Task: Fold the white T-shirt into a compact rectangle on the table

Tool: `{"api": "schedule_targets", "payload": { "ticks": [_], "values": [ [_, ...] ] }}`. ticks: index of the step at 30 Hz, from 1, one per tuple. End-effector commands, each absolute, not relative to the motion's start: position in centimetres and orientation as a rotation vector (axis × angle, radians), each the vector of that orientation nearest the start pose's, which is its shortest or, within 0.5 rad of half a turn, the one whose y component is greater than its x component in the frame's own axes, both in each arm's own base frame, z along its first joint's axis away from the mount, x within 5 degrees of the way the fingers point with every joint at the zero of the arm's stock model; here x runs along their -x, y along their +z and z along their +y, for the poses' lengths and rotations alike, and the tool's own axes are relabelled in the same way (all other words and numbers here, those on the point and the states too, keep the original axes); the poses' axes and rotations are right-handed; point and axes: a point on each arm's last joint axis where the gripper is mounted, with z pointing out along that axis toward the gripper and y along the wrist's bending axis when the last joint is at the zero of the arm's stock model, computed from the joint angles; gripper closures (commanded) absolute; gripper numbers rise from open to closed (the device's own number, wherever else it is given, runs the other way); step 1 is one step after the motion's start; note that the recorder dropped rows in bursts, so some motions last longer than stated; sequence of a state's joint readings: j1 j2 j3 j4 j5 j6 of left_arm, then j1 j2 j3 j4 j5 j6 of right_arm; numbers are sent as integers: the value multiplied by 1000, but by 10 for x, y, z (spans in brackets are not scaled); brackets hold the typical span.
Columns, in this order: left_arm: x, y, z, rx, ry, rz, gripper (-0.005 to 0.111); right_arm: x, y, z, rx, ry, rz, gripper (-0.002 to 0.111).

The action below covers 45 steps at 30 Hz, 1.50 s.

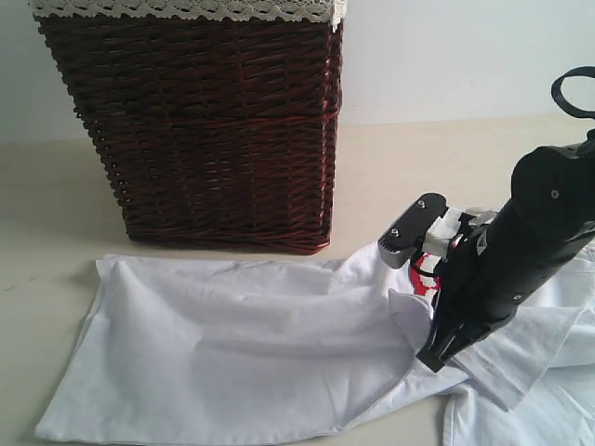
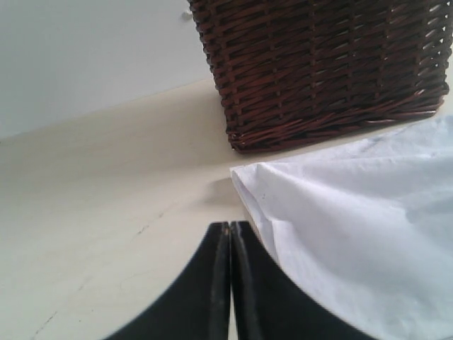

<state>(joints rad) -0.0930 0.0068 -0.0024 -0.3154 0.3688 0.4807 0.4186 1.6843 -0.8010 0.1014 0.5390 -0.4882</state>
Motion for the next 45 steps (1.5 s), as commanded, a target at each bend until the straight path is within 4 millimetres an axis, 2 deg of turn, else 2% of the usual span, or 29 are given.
{"api": "schedule_targets", "payload": {
  "ticks": [1, 3, 4, 7, 9, 13, 15, 16, 17, 18, 20, 22, 24, 27, 34, 37, 39, 40, 44, 45],
  "values": [
    [-52, 182, -15, -324, -39, 1799, 104, -266, 177, 120, 1150, 27, 2501, 106],
    [-52, 182, -15, -324, -39, 1799, 104, -272, 195, 121, 1112, -8, 2425, 106],
    [-52, 182, -15, -324, -39, 1799, 104, -279, 211, 122, 1095, -43, 2359, 106],
    [-52, 182, -15, -324, -39, 1799, 104, -287, 225, 124, 1091, -76, 2308, 106],
    [-52, 182, -15, -324, -39, 1799, 104, -292, 225, 124, 1111, -99, 2293, 106],
    [-52, 182, -15, -324, -39, 1799, 104, -299, 211, 124, 1200, -168, 2289, 106],
    [-52, 182, -15, -324, -39, 1799, 104, -302, 196, 124, 1256, -197, 2316, 98],
    [-52, 182, -15, -324, -39, 1799, 104, -304, 188, 124, 1288, -213, 2329, 88],
    [-52, 182, -15, -324, -39, 1799, 104, -305, 185, 125, 1286, -211, 2332, 82],
    [-52, 182, -15, -324, -39, 1799, 104, -307, 183, 126, 1280, -204, 2314, 68],
    [-52, 182, -15, -324, -39, 1799, 104, -309, 188, 128, 1261, -198, 2272, 56],
    [-52, 182, -15, -324, -39, 1799, 104, -301, 199, 126, 1205, -148, 2324, 55],
    [-52, 182, -15, -324, -39, 1799, 104, -286, 197, 119, 1339, -161, 2450, 55],
    [-52, 182, -15, -324, -39, 1799, 104, -283, 179, 114, 1343, -139, 2562, 55],
    [-52, 182, -15, -324, -39, 1799, 104, -289, 145, 119, 1322, -83, 2646, 55],
    [-52, 182, -15, -324, -39, 1799, 104, -290, 139, 119, 1321, -81, 2667, 57],
    [-52, 182, -15, -324, -39, 1799, 104, -291, 137, 120, 1321, -81, 2653, 65],
    [-52, 182, -15, -324, -39, 1799, 104, -292, 138, 120, 1318, -81, 2646, 71],
    [-52, 182, -15, -324, -39, 1799, 104, -292, 140, 121, 1316, -84, 2633, 105],
    [-52, 182, -15, -324, -39, 1799, 104, -292, 141, 120, 1315, -85, 2630, 108]
  ]
}}
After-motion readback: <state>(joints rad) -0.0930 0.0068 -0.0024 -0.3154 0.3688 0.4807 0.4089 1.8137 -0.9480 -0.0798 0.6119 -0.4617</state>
